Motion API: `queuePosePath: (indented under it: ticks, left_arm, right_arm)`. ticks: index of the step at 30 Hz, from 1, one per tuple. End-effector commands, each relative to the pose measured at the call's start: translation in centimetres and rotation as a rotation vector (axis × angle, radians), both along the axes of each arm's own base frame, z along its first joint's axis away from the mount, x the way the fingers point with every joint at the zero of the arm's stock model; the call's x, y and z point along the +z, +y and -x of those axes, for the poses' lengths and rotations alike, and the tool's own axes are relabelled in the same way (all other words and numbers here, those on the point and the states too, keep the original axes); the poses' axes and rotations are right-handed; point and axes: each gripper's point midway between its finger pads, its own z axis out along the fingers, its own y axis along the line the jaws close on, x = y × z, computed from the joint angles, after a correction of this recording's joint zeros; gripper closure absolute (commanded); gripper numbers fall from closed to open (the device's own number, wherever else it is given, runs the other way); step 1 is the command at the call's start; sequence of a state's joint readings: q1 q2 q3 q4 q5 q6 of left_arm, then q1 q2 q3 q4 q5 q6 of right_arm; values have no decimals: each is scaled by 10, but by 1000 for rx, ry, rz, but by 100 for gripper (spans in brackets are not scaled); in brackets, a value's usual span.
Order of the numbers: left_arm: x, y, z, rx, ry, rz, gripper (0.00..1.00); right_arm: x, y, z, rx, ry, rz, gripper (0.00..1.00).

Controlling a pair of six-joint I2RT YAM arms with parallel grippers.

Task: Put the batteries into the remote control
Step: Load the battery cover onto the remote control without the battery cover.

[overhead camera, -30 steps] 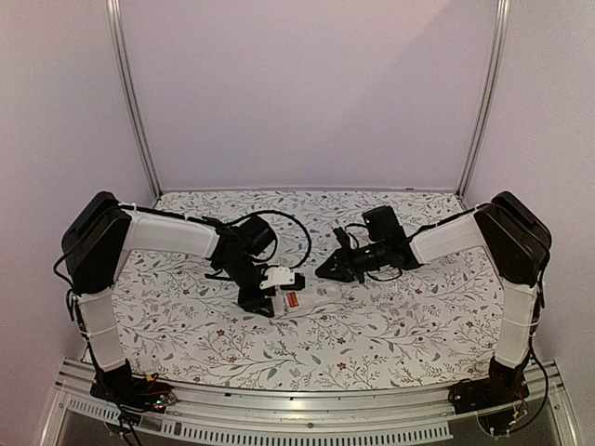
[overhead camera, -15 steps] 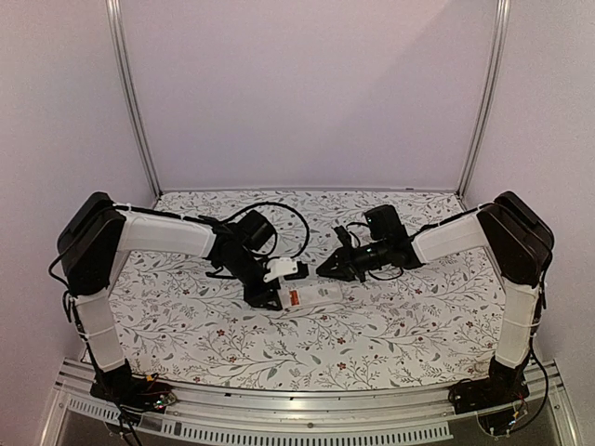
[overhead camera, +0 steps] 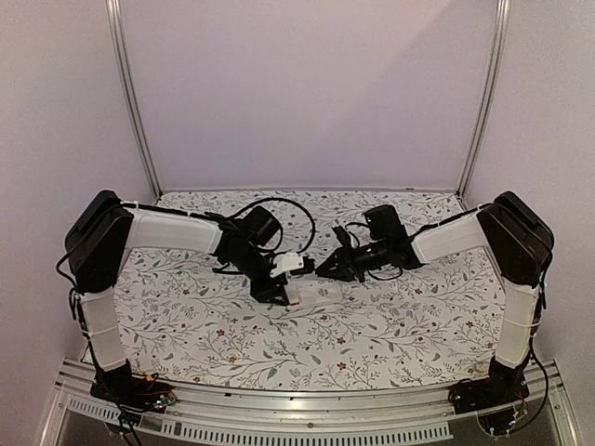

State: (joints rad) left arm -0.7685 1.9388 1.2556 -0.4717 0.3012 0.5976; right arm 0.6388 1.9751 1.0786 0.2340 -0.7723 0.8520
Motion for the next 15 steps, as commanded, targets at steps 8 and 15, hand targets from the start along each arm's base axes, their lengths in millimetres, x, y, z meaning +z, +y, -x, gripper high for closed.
queuePosePath:
  ticks: [8, 15]
  left_arm:
    - [-24, 0, 15, -30, 65, -55, 46]
    - [-26, 0, 12, -18, 59, -65, 47]
  right_arm:
    - [9, 28, 21, 64, 14, -79, 91]
    - [6, 49, 33, 89, 62, -141, 91]
